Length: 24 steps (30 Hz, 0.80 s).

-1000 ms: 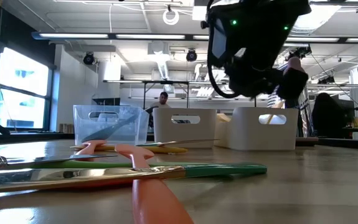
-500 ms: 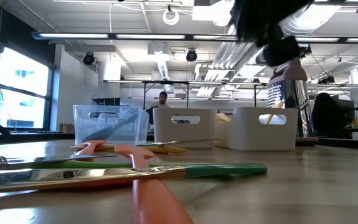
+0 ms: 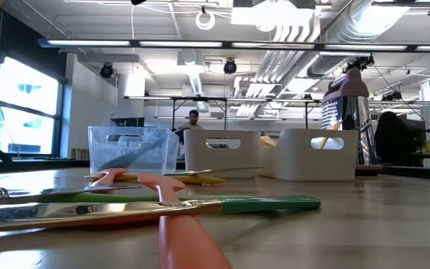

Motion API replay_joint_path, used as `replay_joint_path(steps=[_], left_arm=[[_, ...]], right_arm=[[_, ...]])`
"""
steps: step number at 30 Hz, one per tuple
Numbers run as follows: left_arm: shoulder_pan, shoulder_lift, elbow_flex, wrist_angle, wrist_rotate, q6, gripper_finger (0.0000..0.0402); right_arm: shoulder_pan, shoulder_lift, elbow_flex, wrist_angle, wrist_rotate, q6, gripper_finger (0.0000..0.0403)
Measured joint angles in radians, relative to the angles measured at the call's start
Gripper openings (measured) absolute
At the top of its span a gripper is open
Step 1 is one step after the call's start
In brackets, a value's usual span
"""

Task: Pick & Place Kitchen Items
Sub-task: Put the bottom green knife into the left white bin

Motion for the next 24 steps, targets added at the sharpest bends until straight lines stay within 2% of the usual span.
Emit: replay_joint_path(steps=[4, 9, 12, 21, 24], left_arm=[[0.000, 0.000, 0.000, 0.000, 0.008, -0.041, 0.0113], [0.000, 0.000, 0.000, -0.001, 0.065, -0.051, 0.0113], [0.000, 0.000, 0.000, 0.000, 0.110, -0.065, 0.0113], [0.000, 0.000, 0.000, -0.017, 0.138, -0.118, 0.0113], [0.000, 0.000, 0.000, -0.054, 0.152, -0.149, 0.0113]], right_arm=[[0.035, -0.015, 0.000, 0.043, -0.149, 0.089, 0.0172], [0.055, 0.009, 0.000, 0.113, -0.251, 0.055, 0.0171], [0.067, 0.043, 0.000, 0.187, -0.288, -0.125, 0.0171], [0.045, 0.201, 0.000, 0.421, -0.321, -0.847, 0.0171], [0.011, 0.260, -0.001, 0.494, -0.367, -0.982, 0.0171]])
